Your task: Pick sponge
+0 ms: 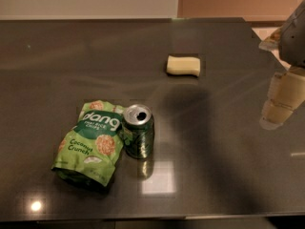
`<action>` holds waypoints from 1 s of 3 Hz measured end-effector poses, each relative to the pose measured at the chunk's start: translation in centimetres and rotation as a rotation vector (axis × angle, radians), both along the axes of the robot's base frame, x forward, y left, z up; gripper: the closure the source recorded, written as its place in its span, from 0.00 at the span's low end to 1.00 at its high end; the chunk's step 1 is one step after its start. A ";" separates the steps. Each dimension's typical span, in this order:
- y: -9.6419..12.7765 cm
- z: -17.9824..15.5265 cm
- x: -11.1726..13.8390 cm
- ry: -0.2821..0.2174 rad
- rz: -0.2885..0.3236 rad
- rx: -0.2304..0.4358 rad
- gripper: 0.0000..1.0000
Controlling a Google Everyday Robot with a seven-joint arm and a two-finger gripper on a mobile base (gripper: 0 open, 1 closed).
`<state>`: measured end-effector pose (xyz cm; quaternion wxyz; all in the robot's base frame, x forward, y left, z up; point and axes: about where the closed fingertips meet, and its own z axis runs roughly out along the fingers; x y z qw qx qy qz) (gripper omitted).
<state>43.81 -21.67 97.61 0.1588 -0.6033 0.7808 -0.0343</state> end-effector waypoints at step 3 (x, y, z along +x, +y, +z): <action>1.5 0.1 5.2 -0.027 0.044 0.035 0.00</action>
Offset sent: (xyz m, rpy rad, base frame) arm 0.0559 0.0147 0.0043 0.0278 -0.0208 0.0704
